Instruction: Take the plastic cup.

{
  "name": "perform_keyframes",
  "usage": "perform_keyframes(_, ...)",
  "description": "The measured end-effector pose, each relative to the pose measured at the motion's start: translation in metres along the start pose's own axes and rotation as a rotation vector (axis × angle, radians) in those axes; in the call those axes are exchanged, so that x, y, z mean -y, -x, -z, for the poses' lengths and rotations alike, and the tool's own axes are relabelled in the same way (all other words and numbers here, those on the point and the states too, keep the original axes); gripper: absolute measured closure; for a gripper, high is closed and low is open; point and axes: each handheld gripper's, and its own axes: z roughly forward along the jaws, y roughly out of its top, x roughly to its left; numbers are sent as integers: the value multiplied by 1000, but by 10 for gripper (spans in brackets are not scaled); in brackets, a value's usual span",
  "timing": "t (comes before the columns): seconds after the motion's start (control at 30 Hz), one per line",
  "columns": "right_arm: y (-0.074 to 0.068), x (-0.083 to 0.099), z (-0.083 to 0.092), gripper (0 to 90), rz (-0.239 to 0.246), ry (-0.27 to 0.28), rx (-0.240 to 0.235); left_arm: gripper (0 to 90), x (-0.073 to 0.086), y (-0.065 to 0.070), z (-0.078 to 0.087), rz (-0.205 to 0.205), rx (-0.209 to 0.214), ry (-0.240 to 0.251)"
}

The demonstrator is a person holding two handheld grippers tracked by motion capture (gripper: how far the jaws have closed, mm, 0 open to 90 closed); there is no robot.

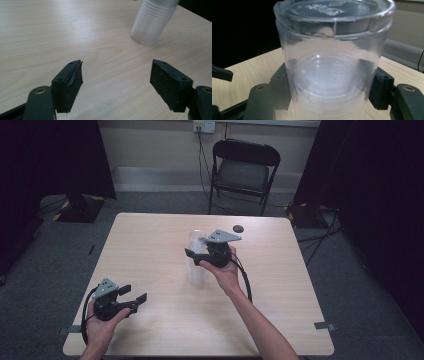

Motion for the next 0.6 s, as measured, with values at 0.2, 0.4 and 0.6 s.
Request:
perform_keyframes(0.2,1,-9,3,333,-13,37,5,259,0,0,1,3,-1,0)
perform_keyframes(0.4,1,-14,5,333,-16,37,-2,259,0,1,0,-3,-2,2)
perform_keyframes(0.6,2,-21,7,336,-27,40,-9,257,0,0,1,-2,-4,1)
